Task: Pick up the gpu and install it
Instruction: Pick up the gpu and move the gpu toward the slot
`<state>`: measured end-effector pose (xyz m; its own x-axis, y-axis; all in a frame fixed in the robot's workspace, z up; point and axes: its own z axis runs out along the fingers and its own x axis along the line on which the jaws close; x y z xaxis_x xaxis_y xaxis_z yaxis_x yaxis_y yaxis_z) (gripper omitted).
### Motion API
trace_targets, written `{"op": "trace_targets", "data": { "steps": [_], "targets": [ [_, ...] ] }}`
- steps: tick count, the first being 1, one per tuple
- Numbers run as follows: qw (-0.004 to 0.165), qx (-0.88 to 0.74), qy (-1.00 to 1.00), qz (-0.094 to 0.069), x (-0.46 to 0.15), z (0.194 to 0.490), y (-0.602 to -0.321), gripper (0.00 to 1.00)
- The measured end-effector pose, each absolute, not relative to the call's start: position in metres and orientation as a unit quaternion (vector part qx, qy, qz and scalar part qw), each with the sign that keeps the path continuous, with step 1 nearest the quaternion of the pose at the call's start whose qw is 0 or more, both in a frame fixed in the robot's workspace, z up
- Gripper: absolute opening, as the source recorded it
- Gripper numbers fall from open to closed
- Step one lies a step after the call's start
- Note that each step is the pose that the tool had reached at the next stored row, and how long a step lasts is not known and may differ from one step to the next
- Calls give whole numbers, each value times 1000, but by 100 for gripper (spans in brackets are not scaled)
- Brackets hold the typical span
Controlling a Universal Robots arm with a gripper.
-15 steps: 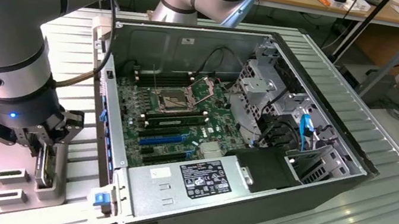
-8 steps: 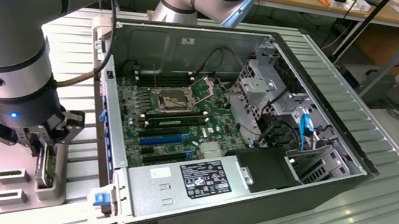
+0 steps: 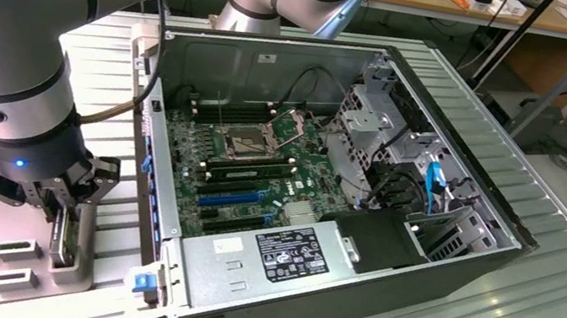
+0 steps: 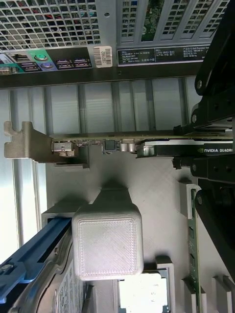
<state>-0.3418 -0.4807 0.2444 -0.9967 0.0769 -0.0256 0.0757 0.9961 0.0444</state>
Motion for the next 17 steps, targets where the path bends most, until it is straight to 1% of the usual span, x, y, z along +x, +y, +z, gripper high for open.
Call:
{"op": "trace_targets", "data": {
  "steps": [17],
  "targets": [
    [14, 38, 999, 22, -342, 244, -481, 27]
  ]
}}
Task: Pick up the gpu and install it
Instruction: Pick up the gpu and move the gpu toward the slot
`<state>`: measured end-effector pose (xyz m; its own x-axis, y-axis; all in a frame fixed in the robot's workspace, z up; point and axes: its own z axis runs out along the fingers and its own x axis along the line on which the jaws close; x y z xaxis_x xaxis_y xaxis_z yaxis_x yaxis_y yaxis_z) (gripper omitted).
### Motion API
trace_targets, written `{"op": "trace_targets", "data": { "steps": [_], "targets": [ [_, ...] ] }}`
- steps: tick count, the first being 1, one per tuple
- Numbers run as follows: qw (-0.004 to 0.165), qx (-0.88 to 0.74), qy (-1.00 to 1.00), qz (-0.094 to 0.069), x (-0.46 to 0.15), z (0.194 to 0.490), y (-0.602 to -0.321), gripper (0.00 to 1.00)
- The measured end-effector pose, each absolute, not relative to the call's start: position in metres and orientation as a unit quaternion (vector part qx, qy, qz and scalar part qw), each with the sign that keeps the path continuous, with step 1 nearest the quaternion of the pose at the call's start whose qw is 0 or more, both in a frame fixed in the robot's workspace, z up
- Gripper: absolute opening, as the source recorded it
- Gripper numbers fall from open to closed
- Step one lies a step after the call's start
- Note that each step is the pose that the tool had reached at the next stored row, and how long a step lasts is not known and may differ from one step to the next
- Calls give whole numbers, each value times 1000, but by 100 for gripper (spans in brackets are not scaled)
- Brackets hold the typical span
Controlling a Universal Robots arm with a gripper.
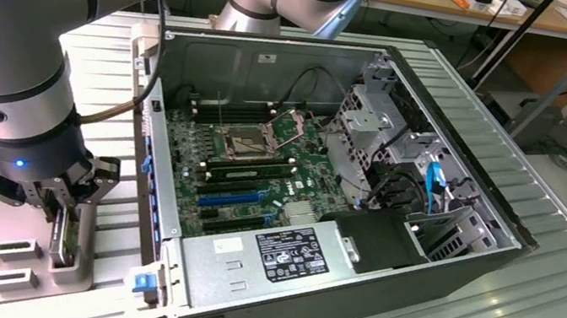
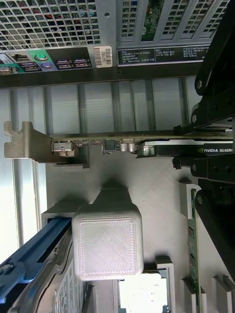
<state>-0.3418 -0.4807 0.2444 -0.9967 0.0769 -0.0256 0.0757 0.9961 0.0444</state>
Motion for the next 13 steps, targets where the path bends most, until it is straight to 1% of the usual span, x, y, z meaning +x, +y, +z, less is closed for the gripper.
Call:
{"op": "trace_targets", "data": {
  "steps": [13],
  "targets": [
    [14, 38, 999, 22, -342, 244, -481, 27]
  ]
}}
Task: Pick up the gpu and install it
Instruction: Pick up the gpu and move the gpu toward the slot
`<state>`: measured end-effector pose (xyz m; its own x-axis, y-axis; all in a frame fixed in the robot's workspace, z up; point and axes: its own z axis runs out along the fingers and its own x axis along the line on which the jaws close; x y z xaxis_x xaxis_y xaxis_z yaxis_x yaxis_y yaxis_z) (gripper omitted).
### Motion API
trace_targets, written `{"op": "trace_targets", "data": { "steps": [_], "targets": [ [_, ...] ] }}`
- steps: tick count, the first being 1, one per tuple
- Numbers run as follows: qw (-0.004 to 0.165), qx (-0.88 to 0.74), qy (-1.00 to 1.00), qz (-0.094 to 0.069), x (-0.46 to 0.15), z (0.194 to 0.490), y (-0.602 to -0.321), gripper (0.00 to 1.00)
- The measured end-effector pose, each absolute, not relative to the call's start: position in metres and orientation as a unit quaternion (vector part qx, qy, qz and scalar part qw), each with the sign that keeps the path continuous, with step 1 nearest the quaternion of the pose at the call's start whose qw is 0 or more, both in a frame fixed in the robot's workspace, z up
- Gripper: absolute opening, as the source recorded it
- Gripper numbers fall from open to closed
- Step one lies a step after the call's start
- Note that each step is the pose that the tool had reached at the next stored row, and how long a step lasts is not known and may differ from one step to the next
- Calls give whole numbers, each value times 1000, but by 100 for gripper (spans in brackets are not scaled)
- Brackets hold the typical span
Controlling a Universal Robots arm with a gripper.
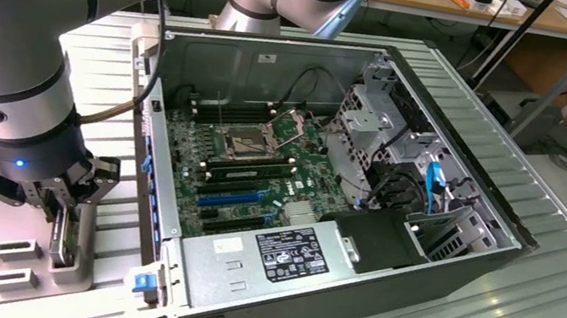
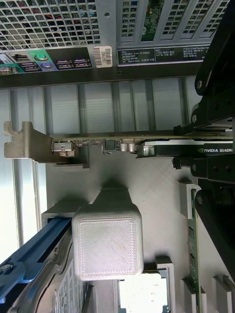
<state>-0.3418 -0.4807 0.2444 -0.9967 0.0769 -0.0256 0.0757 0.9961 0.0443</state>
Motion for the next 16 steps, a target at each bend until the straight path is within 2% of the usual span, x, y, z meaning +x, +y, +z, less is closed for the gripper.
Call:
{"op": "trace_targets", "data": {
  "steps": [16],
  "targets": [
    [14, 38, 999, 22, -342, 249, -481, 27]
  ]
}}
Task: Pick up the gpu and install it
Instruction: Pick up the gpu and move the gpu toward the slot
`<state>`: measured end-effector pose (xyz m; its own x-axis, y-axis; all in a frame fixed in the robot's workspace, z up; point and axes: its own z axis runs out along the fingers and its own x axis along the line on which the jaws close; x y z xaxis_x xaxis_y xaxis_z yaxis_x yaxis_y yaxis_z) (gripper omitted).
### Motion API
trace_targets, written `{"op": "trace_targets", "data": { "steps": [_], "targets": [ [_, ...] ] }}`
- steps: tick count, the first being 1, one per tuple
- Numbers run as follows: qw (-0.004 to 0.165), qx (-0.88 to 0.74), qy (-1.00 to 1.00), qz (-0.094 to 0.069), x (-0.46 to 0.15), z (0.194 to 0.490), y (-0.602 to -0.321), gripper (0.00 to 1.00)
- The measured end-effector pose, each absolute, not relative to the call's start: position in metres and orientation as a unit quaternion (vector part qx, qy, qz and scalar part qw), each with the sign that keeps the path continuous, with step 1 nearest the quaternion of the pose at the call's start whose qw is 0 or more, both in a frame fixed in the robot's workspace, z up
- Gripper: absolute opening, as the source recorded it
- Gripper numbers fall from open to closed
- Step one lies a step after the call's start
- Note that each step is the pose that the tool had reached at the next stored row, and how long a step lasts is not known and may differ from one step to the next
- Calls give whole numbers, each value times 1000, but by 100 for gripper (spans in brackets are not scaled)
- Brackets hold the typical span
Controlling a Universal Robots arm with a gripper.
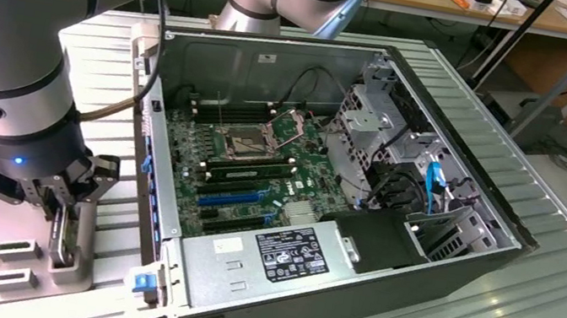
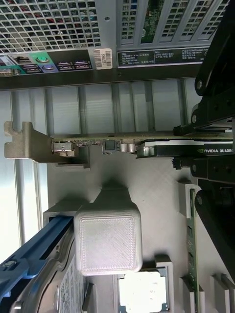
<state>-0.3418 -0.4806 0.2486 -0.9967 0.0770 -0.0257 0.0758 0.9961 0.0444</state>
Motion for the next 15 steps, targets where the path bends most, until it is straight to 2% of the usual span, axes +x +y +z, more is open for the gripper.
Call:
{"op": "trace_targets", "data": {
  "steps": [15],
  "targets": [
    [14, 38, 999, 22, -342, 261, -481, 27]
  ]
}}
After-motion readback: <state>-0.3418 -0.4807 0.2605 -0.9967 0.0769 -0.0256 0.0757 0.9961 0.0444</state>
